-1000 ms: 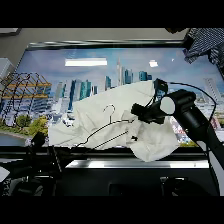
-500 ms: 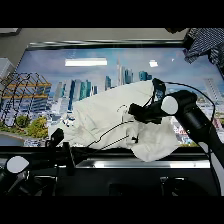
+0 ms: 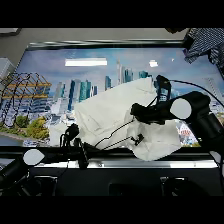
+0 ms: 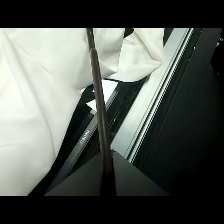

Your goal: Fold the clothes and pants, and hang the long-sleeved shirts on hangers.

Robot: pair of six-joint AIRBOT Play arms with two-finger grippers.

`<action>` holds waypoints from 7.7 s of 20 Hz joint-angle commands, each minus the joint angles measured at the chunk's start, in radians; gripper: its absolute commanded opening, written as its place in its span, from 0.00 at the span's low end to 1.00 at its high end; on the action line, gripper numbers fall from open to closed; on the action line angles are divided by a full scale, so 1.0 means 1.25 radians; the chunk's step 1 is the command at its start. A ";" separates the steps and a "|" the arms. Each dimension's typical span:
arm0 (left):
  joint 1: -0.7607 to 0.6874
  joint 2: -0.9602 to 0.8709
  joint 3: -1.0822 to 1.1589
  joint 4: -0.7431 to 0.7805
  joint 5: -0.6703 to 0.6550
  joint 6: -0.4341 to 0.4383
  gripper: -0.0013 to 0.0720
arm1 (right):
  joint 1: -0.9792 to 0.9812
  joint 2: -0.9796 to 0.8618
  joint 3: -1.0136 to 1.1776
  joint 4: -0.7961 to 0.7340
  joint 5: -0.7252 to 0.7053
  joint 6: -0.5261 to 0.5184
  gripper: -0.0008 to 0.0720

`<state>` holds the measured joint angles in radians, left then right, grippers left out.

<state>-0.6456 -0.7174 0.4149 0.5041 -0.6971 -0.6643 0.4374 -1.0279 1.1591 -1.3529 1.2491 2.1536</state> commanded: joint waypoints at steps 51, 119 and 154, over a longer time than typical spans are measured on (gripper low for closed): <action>-0.008 -0.143 0.063 -0.174 -0.013 0.158 0.04 | -0.468 0.031 0.075 0.141 0.177 -0.291 0.81; 0.289 -0.138 0.063 -0.173 0.026 -0.331 0.94 | -0.512 -0.212 0.027 0.319 0.352 -1.561 0.05; -0.297 -0.626 0.603 0.821 -0.030 -1.671 0.79 | -0.510 -0.080 -0.011 0.361 0.292 -1.345 0.05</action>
<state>-1.0344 -1.4815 1.1519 1.4860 -0.6357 -2.7213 -0.2012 -1.1290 1.1458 -0.9024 1.6150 0.4721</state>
